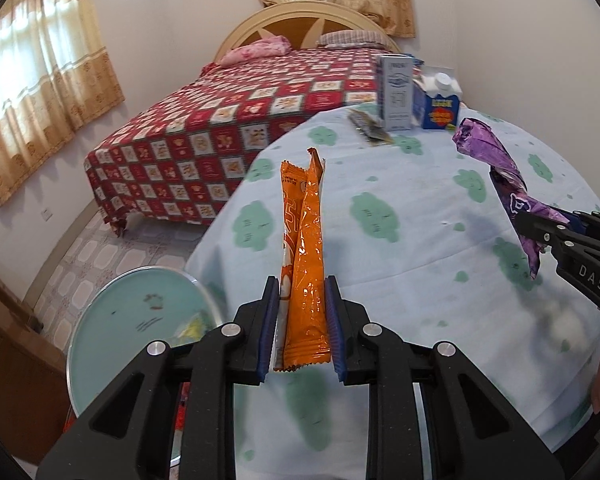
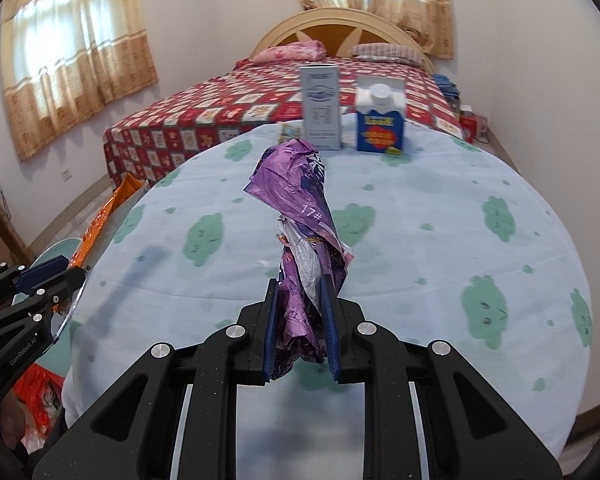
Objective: Collect trash
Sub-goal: 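Carry the orange wrapper over the bin with the left gripper while the right carries the purple bag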
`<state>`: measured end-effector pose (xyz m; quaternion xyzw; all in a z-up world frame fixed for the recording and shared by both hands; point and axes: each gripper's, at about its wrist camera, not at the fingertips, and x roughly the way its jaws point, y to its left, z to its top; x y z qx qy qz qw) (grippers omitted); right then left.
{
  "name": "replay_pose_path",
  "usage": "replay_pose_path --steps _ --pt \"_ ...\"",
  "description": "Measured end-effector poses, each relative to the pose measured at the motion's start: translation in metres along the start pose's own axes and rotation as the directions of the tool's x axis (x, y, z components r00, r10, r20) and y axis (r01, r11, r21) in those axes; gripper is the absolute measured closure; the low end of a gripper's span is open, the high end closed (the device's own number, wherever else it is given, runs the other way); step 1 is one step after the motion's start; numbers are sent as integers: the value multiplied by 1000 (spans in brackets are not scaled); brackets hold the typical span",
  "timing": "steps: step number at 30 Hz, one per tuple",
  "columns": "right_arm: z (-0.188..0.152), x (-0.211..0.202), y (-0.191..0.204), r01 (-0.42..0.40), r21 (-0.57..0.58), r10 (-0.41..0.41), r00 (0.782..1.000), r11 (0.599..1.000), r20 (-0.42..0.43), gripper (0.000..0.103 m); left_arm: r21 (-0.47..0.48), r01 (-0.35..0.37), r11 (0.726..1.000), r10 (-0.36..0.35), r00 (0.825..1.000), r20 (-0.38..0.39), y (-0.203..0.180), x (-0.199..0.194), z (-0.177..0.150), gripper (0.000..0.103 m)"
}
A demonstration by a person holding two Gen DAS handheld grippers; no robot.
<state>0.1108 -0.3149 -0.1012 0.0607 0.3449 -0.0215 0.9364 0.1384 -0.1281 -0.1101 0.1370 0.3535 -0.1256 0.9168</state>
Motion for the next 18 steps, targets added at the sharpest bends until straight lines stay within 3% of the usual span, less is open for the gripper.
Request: replay_pose_path --steps 18 --pt "8 11 69 -78 -111 78 997 991 -3 82 -70 -84 994 85 996 1 60 -13 -18 80"
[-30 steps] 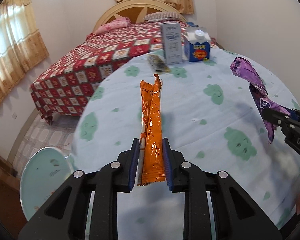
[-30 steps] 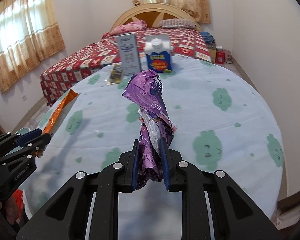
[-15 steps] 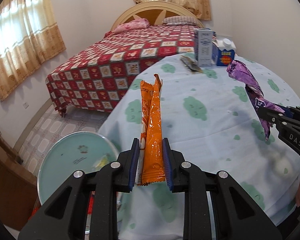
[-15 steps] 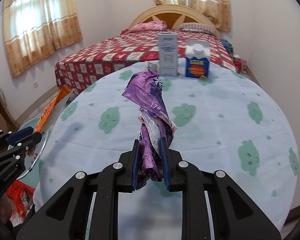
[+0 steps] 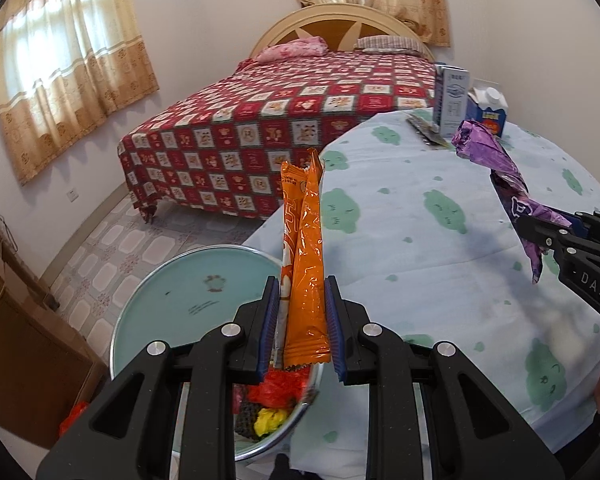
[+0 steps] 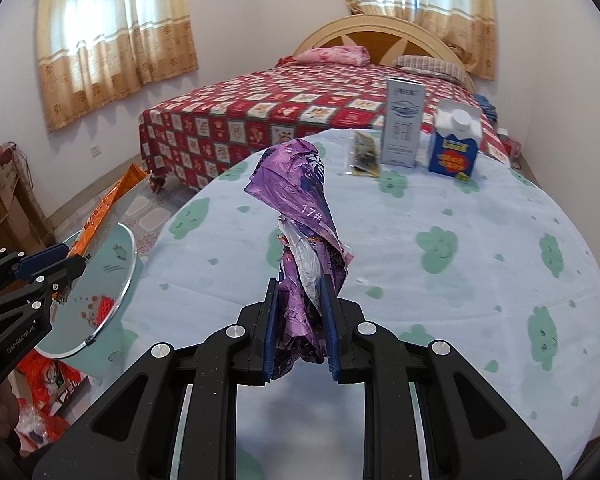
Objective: Collect trash
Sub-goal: 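Carry the orange wrapper over the bin with the left gripper while the right carries the purple bag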
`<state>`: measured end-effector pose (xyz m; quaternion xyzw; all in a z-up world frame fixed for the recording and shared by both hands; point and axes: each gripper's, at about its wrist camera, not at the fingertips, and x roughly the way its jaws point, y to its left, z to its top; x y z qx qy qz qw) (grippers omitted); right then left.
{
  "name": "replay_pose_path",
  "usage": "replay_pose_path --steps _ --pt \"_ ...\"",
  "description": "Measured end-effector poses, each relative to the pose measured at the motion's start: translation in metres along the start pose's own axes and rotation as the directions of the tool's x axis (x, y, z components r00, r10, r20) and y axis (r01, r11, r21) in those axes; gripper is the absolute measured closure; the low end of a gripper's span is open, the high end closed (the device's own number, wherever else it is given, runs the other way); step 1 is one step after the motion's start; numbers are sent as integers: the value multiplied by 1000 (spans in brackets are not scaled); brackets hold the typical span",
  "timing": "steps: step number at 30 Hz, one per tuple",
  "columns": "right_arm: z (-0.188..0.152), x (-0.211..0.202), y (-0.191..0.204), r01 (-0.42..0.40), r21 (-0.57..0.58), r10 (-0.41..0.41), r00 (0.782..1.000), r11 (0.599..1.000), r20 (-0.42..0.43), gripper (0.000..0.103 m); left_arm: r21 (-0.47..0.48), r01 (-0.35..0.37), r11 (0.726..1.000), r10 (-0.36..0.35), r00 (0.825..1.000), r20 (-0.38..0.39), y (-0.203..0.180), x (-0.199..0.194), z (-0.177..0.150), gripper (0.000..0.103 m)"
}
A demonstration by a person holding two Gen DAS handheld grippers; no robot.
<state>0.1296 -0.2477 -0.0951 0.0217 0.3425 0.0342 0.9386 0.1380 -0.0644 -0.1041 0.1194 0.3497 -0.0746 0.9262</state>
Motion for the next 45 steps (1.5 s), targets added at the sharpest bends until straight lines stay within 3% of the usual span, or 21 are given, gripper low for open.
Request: replay_pose_path --steps 45 --pt "12 6 88 -78 -161 78 997 984 -6 82 -72 -86 994 86 996 -16 74 -13 -29 80"
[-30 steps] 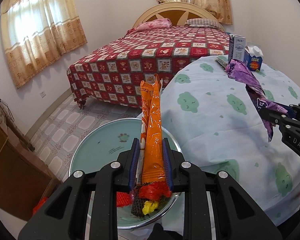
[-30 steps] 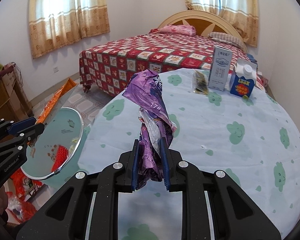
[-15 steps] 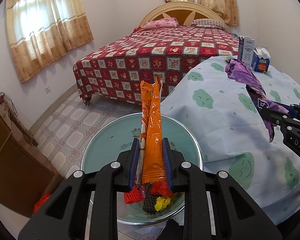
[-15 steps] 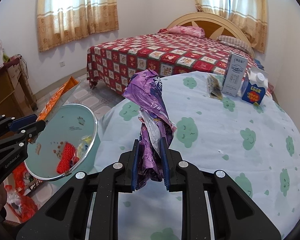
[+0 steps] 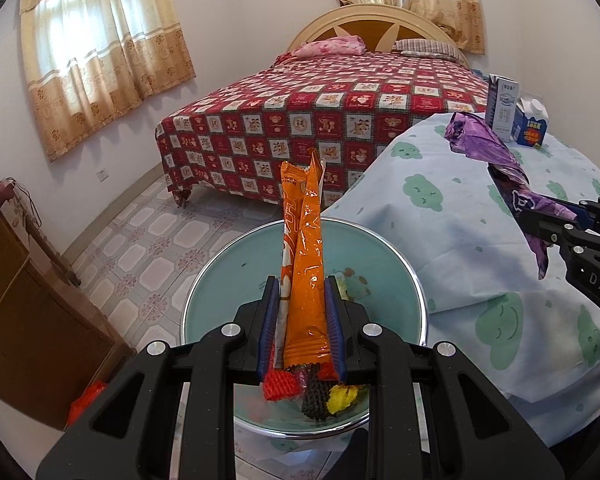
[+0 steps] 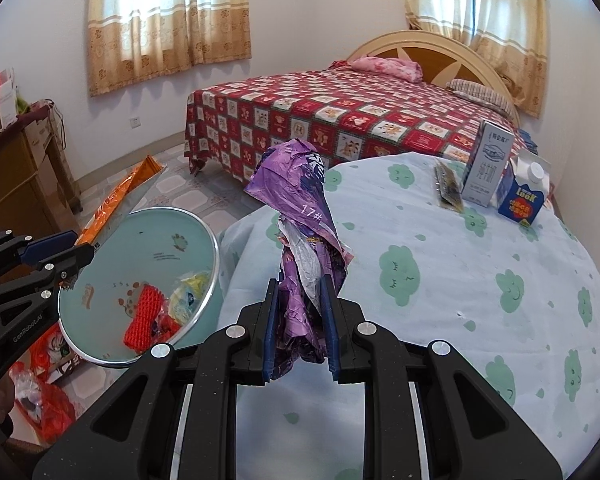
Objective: Collect trash
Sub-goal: 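Carry the orange wrapper over the bin with the left gripper while the right carries the purple bag, then hold the orange wrapper over the bin with the left gripper while the right holds the purple bag above it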
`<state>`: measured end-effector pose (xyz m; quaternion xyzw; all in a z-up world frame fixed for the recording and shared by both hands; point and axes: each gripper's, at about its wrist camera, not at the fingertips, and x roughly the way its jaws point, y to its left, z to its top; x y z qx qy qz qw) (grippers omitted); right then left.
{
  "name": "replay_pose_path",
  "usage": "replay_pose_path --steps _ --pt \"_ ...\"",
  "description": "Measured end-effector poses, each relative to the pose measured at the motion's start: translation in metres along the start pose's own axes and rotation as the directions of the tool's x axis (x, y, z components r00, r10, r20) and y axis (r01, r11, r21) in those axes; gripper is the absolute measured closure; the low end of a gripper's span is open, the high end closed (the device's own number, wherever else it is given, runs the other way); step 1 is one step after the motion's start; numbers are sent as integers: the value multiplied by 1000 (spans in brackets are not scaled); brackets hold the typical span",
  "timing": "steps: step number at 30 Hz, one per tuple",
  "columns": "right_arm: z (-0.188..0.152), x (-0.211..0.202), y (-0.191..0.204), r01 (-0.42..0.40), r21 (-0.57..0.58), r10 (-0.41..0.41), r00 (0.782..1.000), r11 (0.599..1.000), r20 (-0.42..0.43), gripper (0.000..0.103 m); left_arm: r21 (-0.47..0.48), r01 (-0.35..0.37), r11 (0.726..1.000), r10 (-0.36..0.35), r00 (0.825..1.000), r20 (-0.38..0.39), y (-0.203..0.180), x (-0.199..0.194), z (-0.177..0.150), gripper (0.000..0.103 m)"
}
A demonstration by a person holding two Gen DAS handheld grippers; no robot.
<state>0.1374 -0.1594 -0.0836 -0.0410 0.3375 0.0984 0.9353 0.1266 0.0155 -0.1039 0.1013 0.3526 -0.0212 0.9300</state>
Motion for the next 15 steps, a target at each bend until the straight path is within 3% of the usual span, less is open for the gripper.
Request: replay_pose_path --steps 15 --pt "3 2 21 -22 -39 22 1000 999 0 82 -18 -17 1000 17 1000 -3 18 -4 -6 80"
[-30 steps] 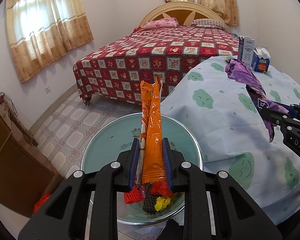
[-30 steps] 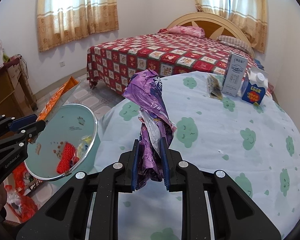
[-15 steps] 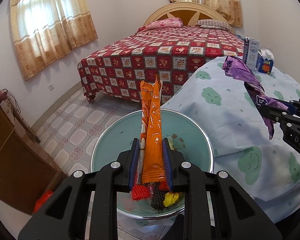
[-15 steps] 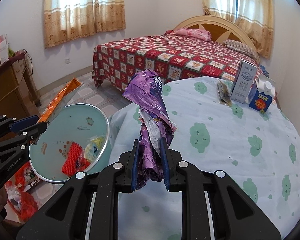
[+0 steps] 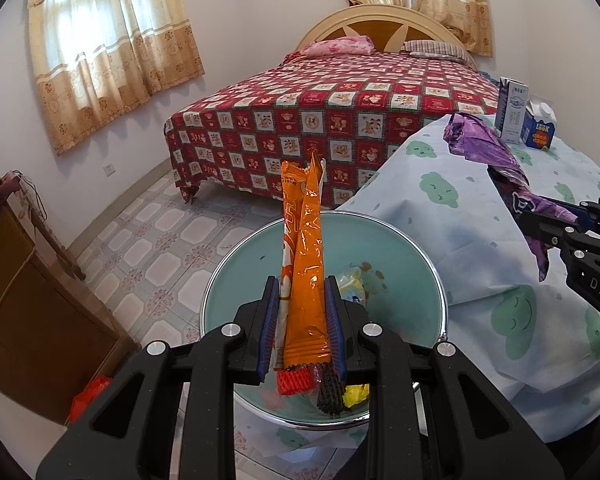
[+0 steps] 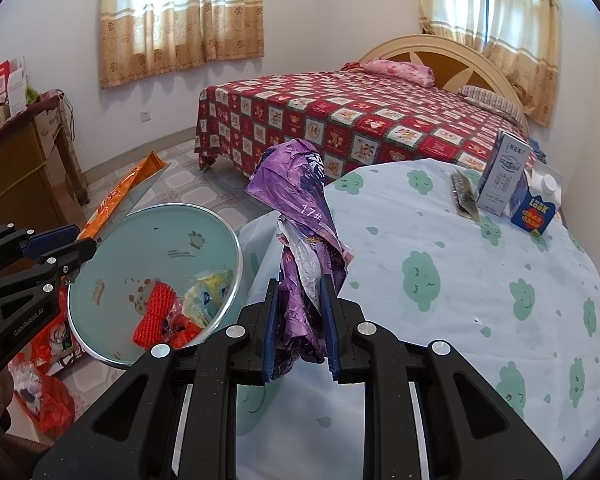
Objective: Collect trash
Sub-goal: 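Hold the orange wrapper over the bin with the left gripper while the right holds the purple bag above it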
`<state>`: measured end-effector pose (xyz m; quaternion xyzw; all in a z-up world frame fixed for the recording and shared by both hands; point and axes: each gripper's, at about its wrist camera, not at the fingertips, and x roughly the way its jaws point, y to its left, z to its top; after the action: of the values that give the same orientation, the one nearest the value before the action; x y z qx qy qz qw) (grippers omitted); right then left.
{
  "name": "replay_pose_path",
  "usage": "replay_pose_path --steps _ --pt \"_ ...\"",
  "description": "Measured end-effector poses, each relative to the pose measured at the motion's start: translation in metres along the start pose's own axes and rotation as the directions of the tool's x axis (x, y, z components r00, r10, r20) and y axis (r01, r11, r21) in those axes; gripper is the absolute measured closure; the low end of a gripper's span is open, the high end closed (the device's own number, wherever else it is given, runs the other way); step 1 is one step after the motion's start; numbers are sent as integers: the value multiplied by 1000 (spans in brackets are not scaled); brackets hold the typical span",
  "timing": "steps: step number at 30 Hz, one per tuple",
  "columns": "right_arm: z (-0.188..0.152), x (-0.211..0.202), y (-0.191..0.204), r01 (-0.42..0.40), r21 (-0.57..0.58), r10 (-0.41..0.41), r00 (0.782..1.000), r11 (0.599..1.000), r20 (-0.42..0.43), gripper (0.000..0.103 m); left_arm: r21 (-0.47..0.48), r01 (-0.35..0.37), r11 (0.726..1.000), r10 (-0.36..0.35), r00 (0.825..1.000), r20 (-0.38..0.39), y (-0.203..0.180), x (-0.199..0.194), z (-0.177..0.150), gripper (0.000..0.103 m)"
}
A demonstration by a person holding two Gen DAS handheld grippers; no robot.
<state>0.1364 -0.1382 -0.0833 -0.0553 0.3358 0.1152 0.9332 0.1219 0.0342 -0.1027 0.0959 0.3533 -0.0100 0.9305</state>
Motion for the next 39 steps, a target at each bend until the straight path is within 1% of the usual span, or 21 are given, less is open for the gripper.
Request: replay_pose_path --steps 12,39 --pt "5 4 15 -19 -37 19 1000 999 6 82 -36 -30 999 29 1000 -11 21 2 -5 80" --pt "16 13 46 -56 -107 58 998 993 14 82 -83 -57 995 57 998 0 45 0 -2 80"
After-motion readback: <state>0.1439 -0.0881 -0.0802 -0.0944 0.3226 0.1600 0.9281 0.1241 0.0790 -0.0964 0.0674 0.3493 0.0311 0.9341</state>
